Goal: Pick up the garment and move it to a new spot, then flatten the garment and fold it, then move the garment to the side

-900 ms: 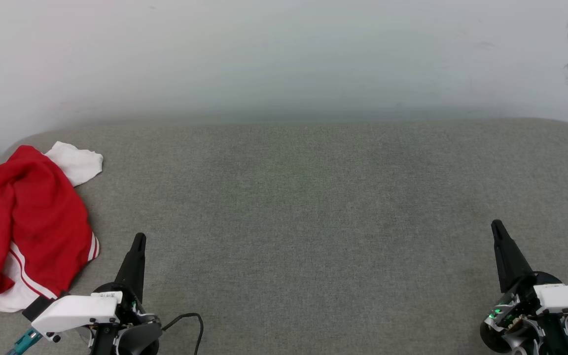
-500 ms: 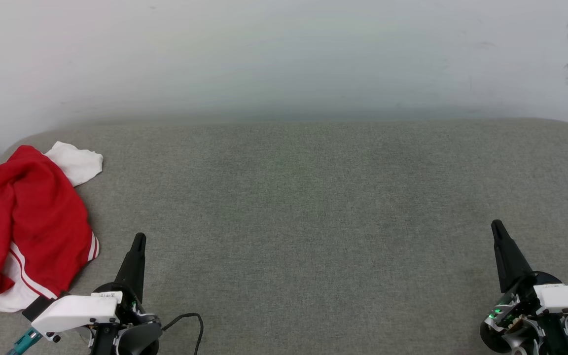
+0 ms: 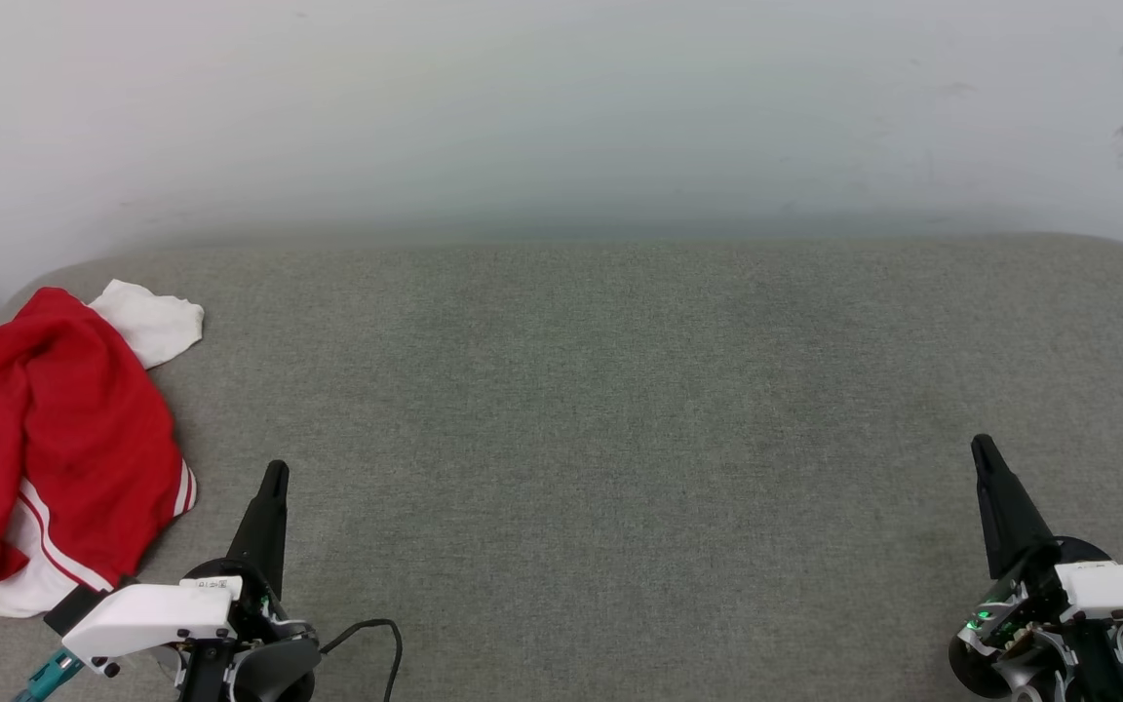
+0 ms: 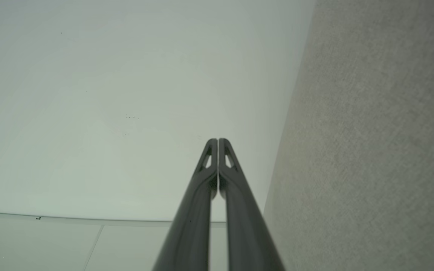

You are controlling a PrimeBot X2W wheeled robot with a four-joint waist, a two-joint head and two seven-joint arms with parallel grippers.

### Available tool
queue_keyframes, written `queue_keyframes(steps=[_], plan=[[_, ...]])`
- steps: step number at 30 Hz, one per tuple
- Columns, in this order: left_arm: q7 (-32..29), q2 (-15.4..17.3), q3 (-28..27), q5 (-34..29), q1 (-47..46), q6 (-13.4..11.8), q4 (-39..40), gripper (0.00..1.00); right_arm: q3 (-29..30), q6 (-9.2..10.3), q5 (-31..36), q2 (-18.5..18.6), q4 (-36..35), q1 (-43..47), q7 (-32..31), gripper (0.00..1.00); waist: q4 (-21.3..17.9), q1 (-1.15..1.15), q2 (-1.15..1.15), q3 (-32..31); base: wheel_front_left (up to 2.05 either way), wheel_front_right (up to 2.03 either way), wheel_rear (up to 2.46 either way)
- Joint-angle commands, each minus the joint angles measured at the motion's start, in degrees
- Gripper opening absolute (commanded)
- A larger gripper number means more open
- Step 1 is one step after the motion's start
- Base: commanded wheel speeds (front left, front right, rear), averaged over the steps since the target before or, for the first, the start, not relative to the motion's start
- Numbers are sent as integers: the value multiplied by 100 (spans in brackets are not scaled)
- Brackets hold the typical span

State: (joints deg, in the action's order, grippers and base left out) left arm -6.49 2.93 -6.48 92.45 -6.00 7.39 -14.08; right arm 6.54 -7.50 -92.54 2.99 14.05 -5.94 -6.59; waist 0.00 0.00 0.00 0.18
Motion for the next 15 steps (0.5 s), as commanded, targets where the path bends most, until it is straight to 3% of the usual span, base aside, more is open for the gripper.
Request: queue_keyframes(steps=[1, 9, 10, 15], plan=[[-21, -5, -12, -8, -46, 19, -1, 0, -6, 2, 26, -27, 9, -60, -3, 0, 0, 0, 0, 0, 0, 0, 0], [-21, -5, -12, -8, -46, 19, -1, 0, -7, 2, 25, -27, 9, -60, -3, 0, 0, 0, 0, 0, 0, 0, 0], [8, -1, 5, -3, 10, 0, -15, 100, -1, 0, 0, 0, 11, 11, 4, 100, 0, 0, 0, 0, 0, 0, 0], [72, -21, 54, -41, 177, -6, -134, 100, -45, 1, 18, -2, 132, 179, 62, 100, -1, 0, 0, 3, 0, 0, 0]])
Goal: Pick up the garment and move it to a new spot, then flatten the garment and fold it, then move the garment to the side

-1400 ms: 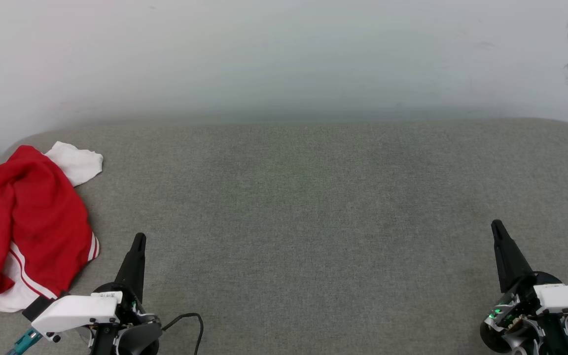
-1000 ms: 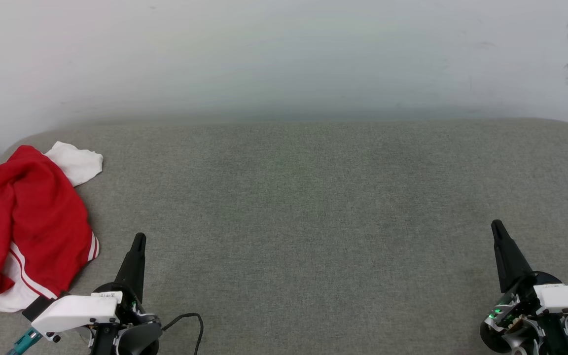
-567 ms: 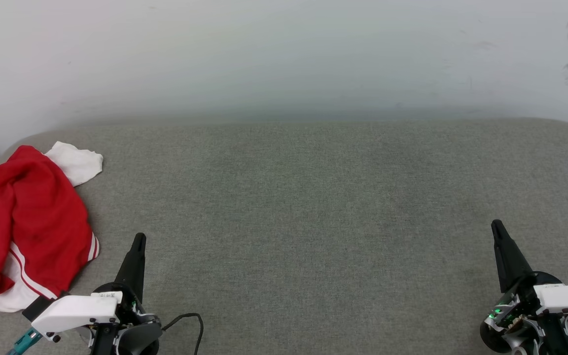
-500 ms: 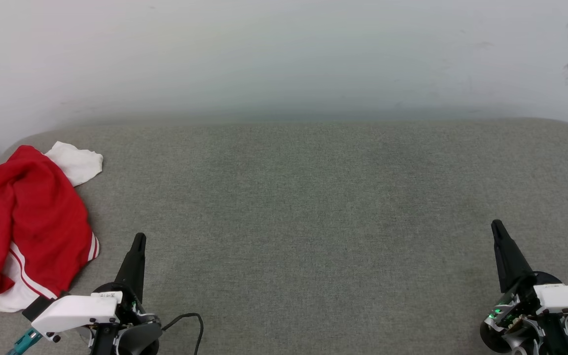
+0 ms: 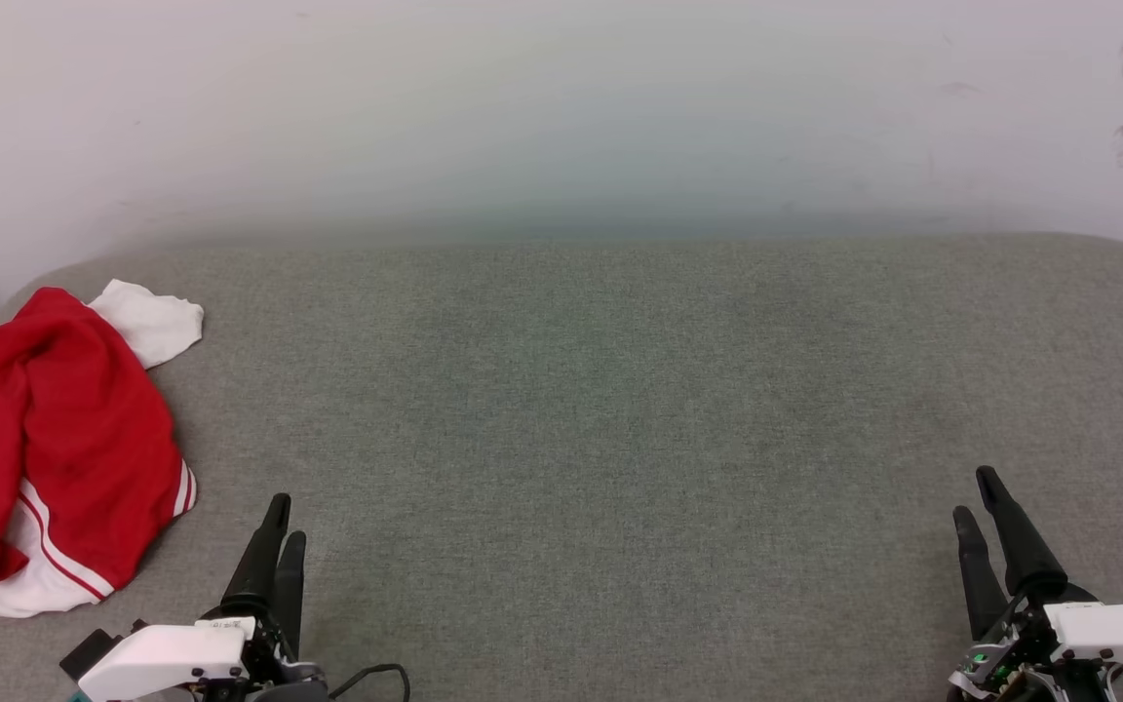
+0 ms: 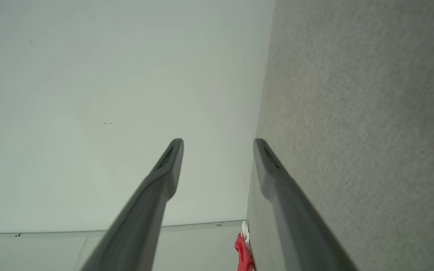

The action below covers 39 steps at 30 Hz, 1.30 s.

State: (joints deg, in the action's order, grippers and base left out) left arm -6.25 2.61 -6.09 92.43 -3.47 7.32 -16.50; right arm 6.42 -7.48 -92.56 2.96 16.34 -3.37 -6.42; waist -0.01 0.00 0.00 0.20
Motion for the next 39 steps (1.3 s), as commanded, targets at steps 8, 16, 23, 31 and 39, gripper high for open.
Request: queue_keyframes(steps=[8, 16, 23, 31, 39], plan=[[279, 13, 49, -255, 23, 2, 240, 100, -115, -1, 143, 0, -219, 9, 279, 100, -10, 0, 0, 13, 0, 0, 0], [488, 16, 25, -640, 97, 4, 238, 100, -63, -1, 551, -1, -173, 40, 491, 100, -23, 0, 0, 19, 0, 0, 0], [658, 17, -111, -1108, 137, 6, 306, 100, 73, -1, 1306, -2, -256, 14, 661, 100, -36, 0, 0, 37, 0, 0, 0], [814, 20, -366, -1904, 112, 8, 544, 100, 149, -1, 2510, -2, -563, 8, 819, 100, -58, 0, 0, 72, 0, 0, 0], [980, 21, -339, -3235, 124, -124, 1225, 100, 87, -1, 4054, -2, -1036, 30, 986, 100, -80, 0, 0, 115, 0, 0, 0]])
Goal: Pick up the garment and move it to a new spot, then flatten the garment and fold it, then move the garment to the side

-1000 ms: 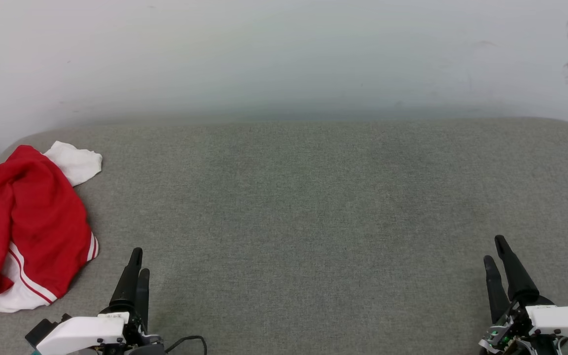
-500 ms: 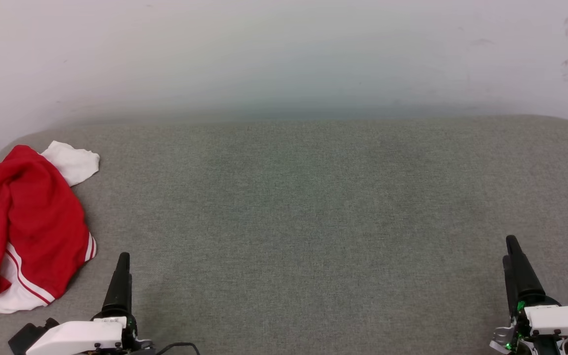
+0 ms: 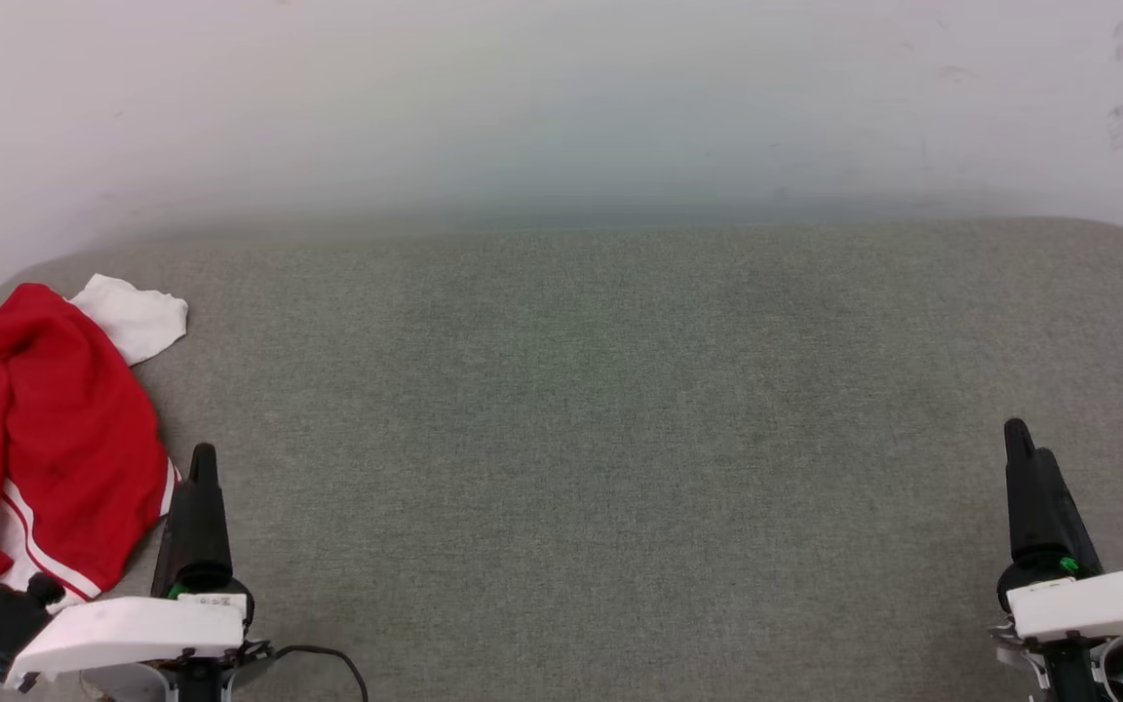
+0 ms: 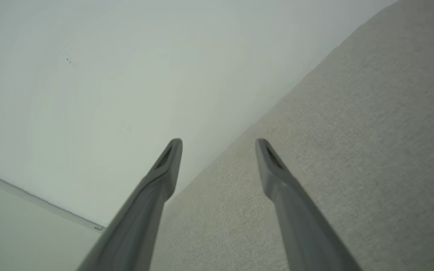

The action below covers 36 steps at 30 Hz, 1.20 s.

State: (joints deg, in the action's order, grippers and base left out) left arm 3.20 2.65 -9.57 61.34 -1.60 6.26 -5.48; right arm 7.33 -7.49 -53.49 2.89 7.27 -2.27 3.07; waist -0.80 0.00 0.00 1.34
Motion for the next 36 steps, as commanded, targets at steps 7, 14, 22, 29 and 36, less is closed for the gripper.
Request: queue_keyframes(steps=[7, 14, 22, 29, 36], plan=[[171, 18, 376, -1143, 8, -256, 689, 100, -82, 0, 1299, 4, -451, -55, 173, 100, -13, 0, 0, 32, 0, 0, 0], [292, 20, 783, -2063, 63, -461, 911, 100, -159, 0, 2123, 3, -689, -29, 300, 100, -21, 0, 0, 64, 0, 0, 0], [426, 134, 1256, -3021, 119, -713, 998, 100, -322, 0, 2936, 2, -832, 50, 431, 100, -27, 0, 0, 63, 0, 0, 0], [535, 336, 1641, -3520, 169, -1157, 1106, 100, -415, 0, 3589, 2, -845, 98, 543, 100, -34, 0, 0, 59, 0, 0, 0], [637, 653, 2231, -4049, 124, -1571, 1086, 100, -453, 0, 4154, 1, -801, 139, 648, 100, -58, 0, 0, 79, 0, 0, 0]])
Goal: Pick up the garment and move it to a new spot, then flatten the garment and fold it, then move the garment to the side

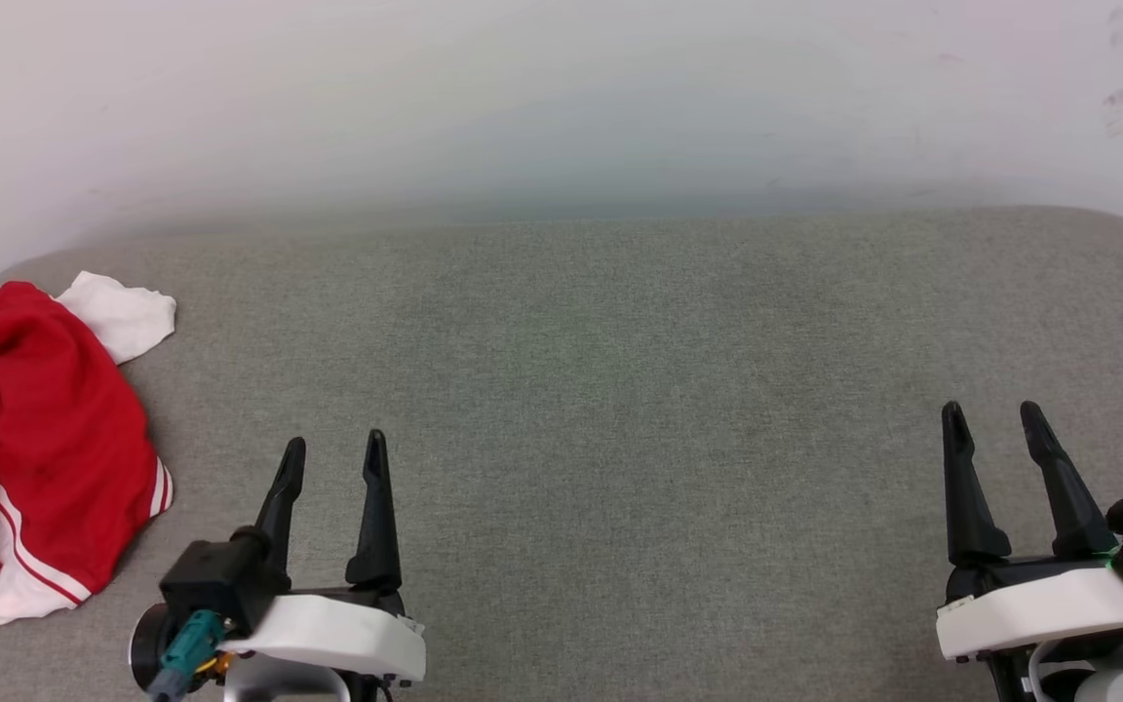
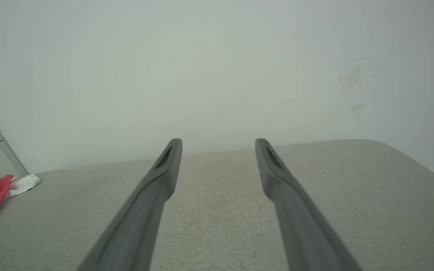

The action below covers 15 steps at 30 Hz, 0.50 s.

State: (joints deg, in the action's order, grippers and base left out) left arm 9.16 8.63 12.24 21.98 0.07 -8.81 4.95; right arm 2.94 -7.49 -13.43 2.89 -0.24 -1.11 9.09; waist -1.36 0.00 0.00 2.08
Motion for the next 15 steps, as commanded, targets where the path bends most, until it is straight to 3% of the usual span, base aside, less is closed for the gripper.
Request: queue_keyframes(steps=[1, 10, 15], plan=[[55, 94, 120, -161, -51, -143, 18, 100, -16, 0, 217, 1, -45, 25, 64, 100, -5, 0, 0, 8, 0, 0, 0], [179, 388, 643, -571, -179, -678, -124, 100, 24, 0, 898, 0, 8, 26, 182, 100, -23, 0, 0, 46, 0, 0, 0], [241, 505, 893, -758, -217, -788, -95, 100, 2, 0, 1280, 0, -6, 23, 249, 100, -18, 0, 0, 62, 0, 0, 0]])
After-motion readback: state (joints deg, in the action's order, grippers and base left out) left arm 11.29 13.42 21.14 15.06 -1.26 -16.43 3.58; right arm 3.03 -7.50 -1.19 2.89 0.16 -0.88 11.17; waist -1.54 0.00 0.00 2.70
